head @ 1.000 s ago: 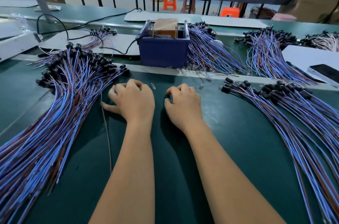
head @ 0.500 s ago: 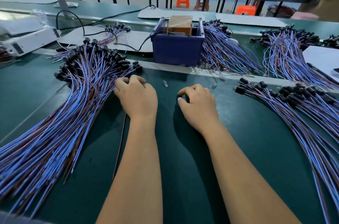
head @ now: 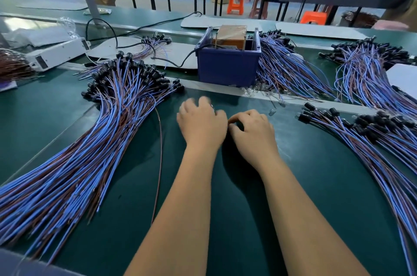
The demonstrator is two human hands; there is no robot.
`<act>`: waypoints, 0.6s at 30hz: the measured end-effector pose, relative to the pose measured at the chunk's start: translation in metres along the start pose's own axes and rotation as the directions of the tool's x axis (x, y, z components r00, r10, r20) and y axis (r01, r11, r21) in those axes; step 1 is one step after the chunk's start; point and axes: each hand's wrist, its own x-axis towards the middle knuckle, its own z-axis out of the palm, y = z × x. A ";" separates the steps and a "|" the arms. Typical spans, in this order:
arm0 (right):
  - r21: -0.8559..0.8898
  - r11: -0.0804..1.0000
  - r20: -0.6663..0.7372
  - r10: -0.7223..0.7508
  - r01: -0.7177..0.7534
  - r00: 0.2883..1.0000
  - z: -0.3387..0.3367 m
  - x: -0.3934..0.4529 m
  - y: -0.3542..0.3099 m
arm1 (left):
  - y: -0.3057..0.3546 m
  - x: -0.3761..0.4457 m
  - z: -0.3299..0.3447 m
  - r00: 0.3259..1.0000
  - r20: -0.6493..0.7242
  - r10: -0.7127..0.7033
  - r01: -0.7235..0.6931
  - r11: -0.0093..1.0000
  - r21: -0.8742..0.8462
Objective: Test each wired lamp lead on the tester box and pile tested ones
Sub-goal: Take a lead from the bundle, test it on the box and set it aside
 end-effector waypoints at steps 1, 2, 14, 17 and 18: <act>0.023 1.000 -0.006 0.003 -0.003 1.000 0.000 0.000 0.000 | -0.005 0.002 0.000 0.998 0.027 -0.060 0.060 0.998 0.002; 0.038 0.999 -0.009 0.005 -0.004 1.000 0.000 0.000 0.000 | -0.011 0.005 -0.003 0.996 0.022 -0.086 0.086 0.996 -0.014; 0.160 0.986 -0.016 0.047 -0.044 0.999 -0.004 -0.001 0.001 | -0.081 0.055 -0.044 0.996 -0.071 -0.059 0.072 0.979 0.190; 0.186 0.981 -0.016 0.051 -0.047 0.999 -0.005 -0.001 0.001 | -0.081 0.061 -0.042 0.993 -0.096 -0.070 0.095 0.953 0.287; 0.190 0.981 -0.015 0.052 -0.048 0.999 -0.005 -0.001 0.001 | -0.082 0.063 -0.043 0.991 -0.115 -0.069 0.101 0.949 0.298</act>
